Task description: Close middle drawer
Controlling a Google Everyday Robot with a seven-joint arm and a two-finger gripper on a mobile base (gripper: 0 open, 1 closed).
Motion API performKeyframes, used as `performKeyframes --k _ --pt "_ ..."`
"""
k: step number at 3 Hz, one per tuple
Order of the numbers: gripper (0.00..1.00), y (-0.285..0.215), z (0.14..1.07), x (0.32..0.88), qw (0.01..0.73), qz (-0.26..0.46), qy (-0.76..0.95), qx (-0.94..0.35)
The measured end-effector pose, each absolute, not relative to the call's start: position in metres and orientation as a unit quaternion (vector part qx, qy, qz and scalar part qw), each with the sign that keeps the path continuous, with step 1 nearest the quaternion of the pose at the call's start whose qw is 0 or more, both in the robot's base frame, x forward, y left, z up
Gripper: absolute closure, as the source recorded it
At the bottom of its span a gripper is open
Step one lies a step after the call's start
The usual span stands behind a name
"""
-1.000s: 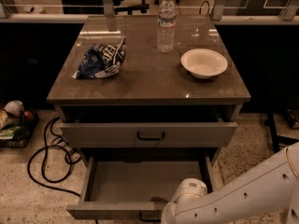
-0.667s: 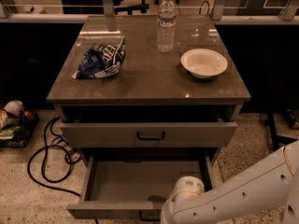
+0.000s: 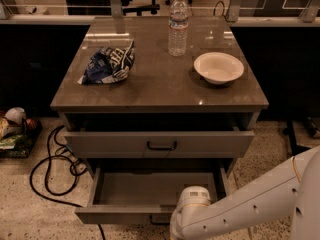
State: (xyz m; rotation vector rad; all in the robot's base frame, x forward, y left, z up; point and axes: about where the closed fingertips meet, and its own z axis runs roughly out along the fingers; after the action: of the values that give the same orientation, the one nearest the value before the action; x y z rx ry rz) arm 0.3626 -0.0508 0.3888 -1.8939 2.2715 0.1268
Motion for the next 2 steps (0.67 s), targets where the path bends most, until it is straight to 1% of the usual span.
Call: performKeyframes --k 2 --pt "1.0 -0.0479 0.372 0.3865 0.101 -0.003 0.759 -0.643"
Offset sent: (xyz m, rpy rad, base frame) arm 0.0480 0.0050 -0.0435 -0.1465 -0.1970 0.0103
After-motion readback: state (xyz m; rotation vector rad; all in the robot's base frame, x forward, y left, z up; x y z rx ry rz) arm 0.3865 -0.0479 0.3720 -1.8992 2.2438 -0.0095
